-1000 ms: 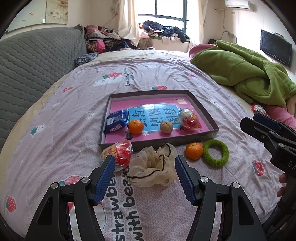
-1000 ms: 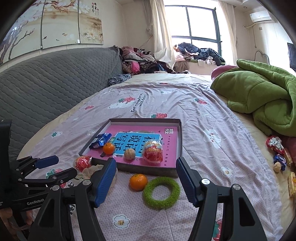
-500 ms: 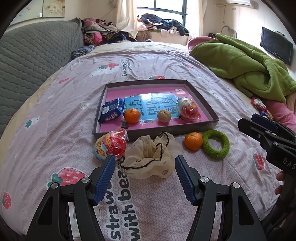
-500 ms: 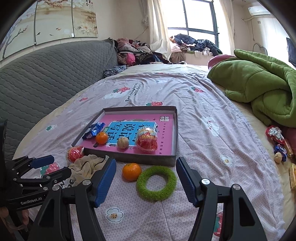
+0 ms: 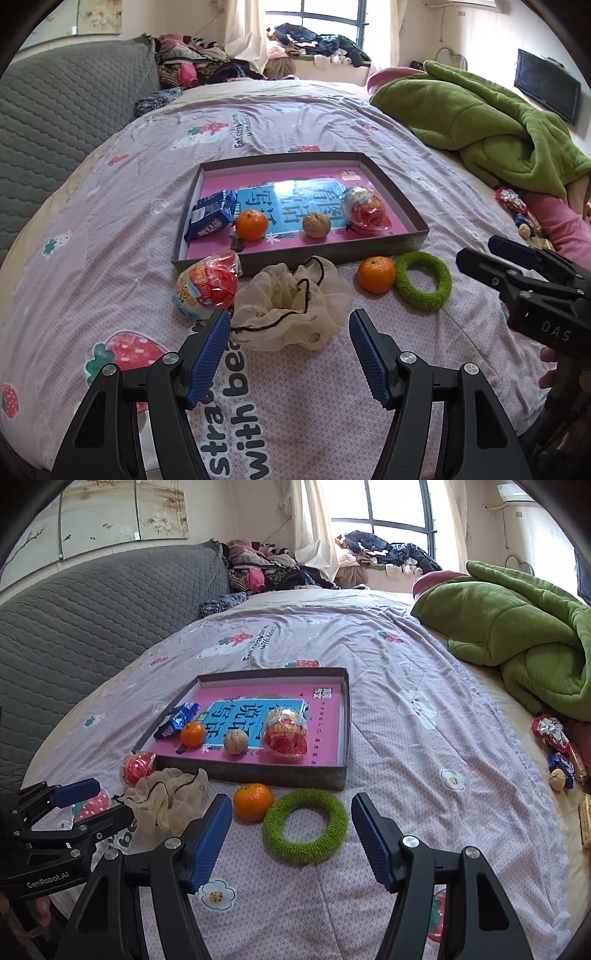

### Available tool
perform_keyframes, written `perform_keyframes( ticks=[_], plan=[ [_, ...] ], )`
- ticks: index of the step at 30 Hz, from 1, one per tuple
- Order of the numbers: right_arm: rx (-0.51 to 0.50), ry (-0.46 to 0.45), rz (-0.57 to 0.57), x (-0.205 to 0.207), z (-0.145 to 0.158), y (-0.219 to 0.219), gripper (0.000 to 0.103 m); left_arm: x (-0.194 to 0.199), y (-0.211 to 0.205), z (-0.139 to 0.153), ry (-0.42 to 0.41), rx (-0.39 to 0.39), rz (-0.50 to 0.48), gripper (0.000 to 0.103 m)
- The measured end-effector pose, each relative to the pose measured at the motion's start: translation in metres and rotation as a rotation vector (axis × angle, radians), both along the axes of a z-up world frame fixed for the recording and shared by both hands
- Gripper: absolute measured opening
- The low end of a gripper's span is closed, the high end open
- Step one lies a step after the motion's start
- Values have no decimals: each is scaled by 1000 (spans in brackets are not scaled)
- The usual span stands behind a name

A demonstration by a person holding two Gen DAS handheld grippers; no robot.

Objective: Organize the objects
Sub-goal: 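Withdraw both open tools from the tray toward the scrunchie and green ring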

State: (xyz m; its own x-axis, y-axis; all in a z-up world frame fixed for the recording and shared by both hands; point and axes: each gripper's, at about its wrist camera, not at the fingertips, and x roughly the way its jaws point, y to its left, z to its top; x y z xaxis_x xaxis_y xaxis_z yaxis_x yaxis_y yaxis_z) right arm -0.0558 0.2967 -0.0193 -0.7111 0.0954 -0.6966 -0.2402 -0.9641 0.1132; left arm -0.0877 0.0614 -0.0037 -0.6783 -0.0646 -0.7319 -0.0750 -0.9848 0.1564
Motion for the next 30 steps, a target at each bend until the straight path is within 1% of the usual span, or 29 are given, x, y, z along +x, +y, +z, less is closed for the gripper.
perform_keyframes(
  ticks=[11,20,30],
  plan=[
    [-8,-27,-7,-1,-6,4,67,-6,6,-6,-10,-3,-12,69],
    [-7,-87,-20,-5,-20,10,67,-12,9,-10,-18,-6,-9,69],
    [-2,-111,-33,-7,-26,14,67,-21,15,-18,-32,-11,-14,69]
  ],
)
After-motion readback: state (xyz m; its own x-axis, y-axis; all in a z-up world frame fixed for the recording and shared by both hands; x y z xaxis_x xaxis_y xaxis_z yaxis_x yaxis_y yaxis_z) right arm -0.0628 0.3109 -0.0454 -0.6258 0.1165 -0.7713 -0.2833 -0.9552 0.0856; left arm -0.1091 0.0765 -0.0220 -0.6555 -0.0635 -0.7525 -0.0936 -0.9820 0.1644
